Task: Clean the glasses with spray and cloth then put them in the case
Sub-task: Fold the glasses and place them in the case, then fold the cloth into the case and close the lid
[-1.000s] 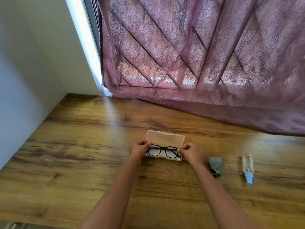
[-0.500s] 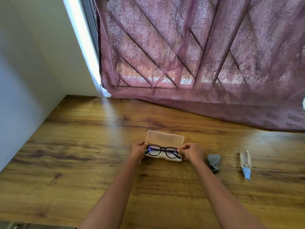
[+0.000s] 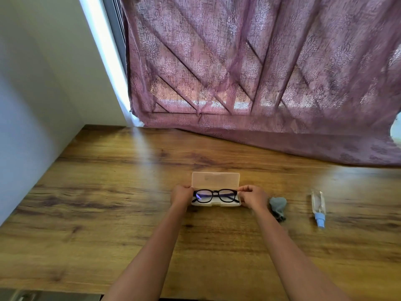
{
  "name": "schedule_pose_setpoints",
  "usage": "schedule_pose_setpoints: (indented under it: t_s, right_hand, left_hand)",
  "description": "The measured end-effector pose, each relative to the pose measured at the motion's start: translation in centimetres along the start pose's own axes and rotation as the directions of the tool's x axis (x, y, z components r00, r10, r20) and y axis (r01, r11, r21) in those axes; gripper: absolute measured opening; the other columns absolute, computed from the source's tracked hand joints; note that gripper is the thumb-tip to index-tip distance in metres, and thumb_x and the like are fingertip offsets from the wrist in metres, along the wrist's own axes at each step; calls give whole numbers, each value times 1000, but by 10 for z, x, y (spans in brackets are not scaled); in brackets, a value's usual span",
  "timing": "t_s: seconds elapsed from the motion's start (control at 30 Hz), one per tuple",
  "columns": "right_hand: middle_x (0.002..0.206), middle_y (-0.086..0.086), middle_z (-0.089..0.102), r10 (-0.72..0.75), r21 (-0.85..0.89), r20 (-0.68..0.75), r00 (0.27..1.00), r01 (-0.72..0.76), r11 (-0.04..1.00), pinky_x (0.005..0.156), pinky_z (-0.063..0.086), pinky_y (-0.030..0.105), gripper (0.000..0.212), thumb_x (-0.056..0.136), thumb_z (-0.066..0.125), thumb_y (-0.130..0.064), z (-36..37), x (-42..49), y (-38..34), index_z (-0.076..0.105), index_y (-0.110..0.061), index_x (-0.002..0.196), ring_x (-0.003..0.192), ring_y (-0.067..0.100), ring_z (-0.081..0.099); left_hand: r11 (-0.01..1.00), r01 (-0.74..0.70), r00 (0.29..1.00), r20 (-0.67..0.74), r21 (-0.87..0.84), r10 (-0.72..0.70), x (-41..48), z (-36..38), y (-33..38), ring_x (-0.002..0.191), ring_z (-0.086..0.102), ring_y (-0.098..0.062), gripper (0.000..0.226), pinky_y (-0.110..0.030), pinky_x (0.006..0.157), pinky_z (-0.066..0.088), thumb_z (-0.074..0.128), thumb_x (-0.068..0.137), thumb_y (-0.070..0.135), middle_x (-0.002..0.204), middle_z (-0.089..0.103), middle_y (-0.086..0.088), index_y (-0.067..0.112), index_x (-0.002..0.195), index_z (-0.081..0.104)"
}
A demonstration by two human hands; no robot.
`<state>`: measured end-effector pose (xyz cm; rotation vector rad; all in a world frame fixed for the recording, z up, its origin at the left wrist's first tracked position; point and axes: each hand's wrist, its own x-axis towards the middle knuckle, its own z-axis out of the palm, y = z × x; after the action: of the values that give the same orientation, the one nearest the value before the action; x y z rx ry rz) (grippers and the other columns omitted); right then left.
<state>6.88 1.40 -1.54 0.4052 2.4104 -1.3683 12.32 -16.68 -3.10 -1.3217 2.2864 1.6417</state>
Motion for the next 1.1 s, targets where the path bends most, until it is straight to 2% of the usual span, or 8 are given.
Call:
schedule_pose_setpoints:
  t_s: [0.17, 0.23, 0.5, 0.63, 0.77, 0.87, 1.0, 1.1]
  right_hand:
    - [97, 8, 68, 6, -16, 2, 1000, -6, 1000, 87, 53, 41, 15, 81, 63, -2, -3, -2, 1, 65, -16, 78, 91, 20, 63]
    - [99, 7, 69, -10, -35, -5, 1000, 10, 999, 88, 53, 40, 13, 81, 64, -2, -4, -2, 2, 67, -14, 84, 94, 20, 63]
    - [97, 7, 70, -43, -46, -13, 999, 42, 998, 87, 53, 41, 14, 79, 67, -7, -8, -4, 0, 64, -19, 73, 93, 21, 64]
    - [94, 5, 71, -64, -41, -37, 997, 63, 997, 86, 54, 41, 22, 82, 64, -10, -17, -5, -2, 60, -25, 66, 90, 20, 65]
    - [96, 4, 70, -85, -33, -104, 991, 82, 996, 88, 52, 42, 20, 85, 61, -13, -35, -3, 1, 61, -26, 69, 92, 21, 64]
    - [96, 6, 70, -72, 7, -180, 981, 74, 997, 86, 53, 41, 23, 87, 59, -10, -52, -3, 7, 61, -26, 70, 90, 21, 65]
    - [96, 8, 71, -50, 14, -265, 963, 56, 998, 87, 52, 38, 23, 85, 57, -3, -76, -4, 21, 66, -20, 73, 93, 23, 64]
    - [100, 9, 71, -46, -43, -295, 954, 35, 998, 79, 48, 28, 20, 84, 55, 1, -88, -4, 36, 70, -12, 82, 94, 23, 63]
  left_hand:
    - [999, -10, 1000, 20, 35, 10, -5, -5, 0, 74, 60, -18, 23, -35, 78, 56, 56, 89, 20, 84, 63, -3, 15, 109, 66]
    - [998, -15, 1000, 18, 64, 14, -7, -8, 2, 74, 62, -18, 23, -33, 72, 56, 56, 89, 24, 85, 64, -2, 16, 110, 65]
    - [976, -118, 985, -99, 185, 138, -21, -5, 12, 69, 51, -10, 27, -22, 49, 34, 55, 89, 23, 93, 64, 1, 18, 114, 62]
    - [938, -262, 943, -146, 229, 299, -28, 3, 22, 94, 60, -19, 30, -33, 77, 51, 56, 88, 25, 112, 66, -3, 20, 117, 62]
    - [876, -407, 877, -157, 257, 454, -34, 19, 36, 99, 59, -21, 25, -35, 82, 49, 56, 88, 24, 113, 65, -4, 22, 112, 64]
    - [812, -524, 821, -101, 257, 561, -43, 38, 49, 97, 59, -20, 23, -36, 86, 48, 59, 87, 23, 108, 66, -2, 21, 108, 66]
    - [739, -655, 754, 60, 160, 655, -62, 72, 61, 79, 59, -11, 20, -26, 72, 47, 60, 84, 13, 94, 67, 5, 20, 103, 66]
    - [710, -691, 720, 218, 138, 659, -73, 99, 61, 74, 59, -9, 22, -22, 68, 45, 61, 82, 8, 89, 66, 3, 17, 100, 66]
